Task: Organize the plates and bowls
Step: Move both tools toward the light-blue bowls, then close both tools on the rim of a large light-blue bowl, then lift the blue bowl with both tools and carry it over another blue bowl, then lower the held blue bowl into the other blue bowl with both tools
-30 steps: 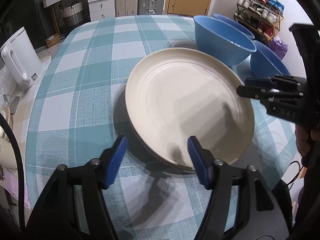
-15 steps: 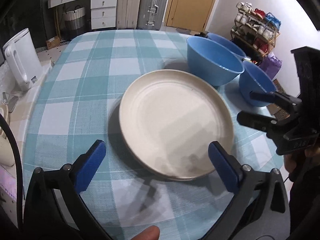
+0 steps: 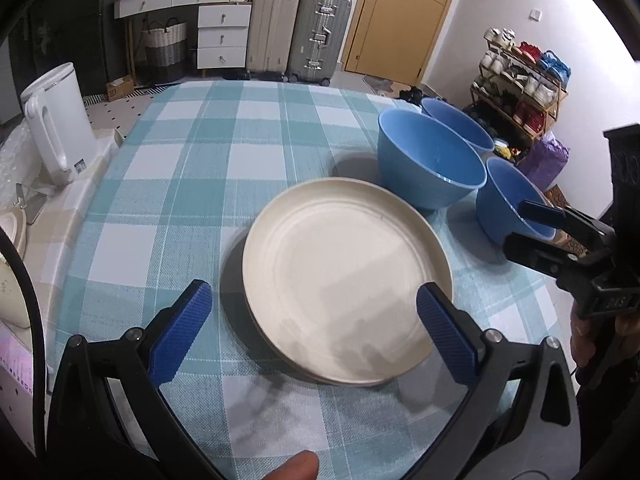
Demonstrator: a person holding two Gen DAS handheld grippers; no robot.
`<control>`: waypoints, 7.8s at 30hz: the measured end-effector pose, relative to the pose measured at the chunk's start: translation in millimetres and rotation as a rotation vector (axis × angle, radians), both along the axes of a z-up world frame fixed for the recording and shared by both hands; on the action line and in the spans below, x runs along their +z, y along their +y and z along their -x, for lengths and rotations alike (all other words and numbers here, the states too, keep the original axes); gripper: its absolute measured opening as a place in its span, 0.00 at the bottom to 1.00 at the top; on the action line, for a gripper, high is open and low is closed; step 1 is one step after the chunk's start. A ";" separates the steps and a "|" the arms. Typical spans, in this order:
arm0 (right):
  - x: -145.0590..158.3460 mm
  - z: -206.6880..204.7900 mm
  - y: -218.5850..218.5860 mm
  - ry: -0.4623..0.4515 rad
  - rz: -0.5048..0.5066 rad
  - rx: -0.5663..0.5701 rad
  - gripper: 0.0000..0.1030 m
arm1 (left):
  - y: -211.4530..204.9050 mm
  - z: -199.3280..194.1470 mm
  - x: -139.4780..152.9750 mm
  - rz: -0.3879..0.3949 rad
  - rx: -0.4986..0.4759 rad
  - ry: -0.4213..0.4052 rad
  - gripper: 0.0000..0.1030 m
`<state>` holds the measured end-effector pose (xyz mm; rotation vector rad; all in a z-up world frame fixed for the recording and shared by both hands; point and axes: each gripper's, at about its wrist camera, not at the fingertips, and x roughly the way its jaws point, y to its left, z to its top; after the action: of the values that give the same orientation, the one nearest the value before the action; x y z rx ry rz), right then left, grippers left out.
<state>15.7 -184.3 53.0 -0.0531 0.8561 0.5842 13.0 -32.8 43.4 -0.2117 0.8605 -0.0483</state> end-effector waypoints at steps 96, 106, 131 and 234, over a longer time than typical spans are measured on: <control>30.9 -241.5 -231.6 0.090 -0.035 -0.493 0.99 | -180.0 -414.9 10.7 -0.028 -0.168 0.116 0.99; 5.1 -258.3 -236.2 0.156 -0.038 -0.492 0.90 | -190.9 -436.5 -16.3 -0.008 -0.213 0.193 0.84; -39.5 -276.6 -232.1 0.268 -0.053 -0.454 0.26 | -213.3 -443.0 -40.1 0.047 -0.292 0.244 0.19; 87.8 -127.8 -159.2 0.015 -0.119 -0.291 0.14 | -146.9 -218.6 119.5 0.023 -0.195 -0.051 0.11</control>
<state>143.5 -343.5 140.7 0.1822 0.8241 0.3613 231.6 -179.6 163.0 -0.1467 0.8274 -0.2450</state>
